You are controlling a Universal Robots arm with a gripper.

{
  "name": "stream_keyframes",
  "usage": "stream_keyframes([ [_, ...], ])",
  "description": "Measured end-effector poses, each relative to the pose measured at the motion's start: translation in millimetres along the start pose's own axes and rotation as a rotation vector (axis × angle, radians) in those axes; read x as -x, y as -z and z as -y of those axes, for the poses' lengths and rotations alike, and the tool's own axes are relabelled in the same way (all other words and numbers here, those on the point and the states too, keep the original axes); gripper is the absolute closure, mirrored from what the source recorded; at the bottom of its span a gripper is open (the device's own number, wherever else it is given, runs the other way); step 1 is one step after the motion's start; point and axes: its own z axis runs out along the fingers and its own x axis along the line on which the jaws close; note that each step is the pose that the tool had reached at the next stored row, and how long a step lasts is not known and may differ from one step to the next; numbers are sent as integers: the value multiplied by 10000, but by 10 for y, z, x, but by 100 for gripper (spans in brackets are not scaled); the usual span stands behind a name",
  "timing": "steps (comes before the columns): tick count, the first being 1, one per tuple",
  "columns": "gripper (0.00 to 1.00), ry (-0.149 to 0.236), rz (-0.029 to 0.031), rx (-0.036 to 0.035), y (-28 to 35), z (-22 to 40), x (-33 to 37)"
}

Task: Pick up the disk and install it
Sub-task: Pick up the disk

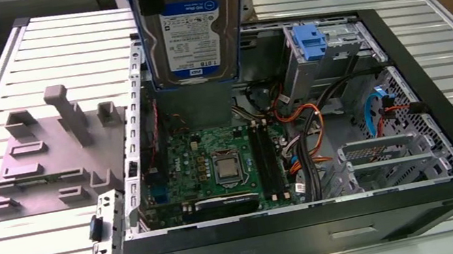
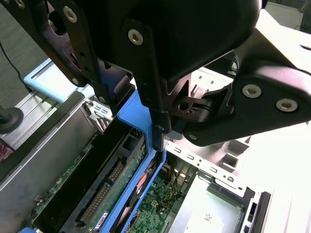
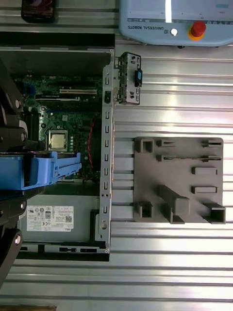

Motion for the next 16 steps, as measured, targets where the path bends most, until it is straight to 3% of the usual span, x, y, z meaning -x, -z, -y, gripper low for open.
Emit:
stream_keyframes([
  [3, 64, 1, 0, 0, -3, 44, -3],
  [16, 64, 1, -2, 1, -9, 102, -4],
])
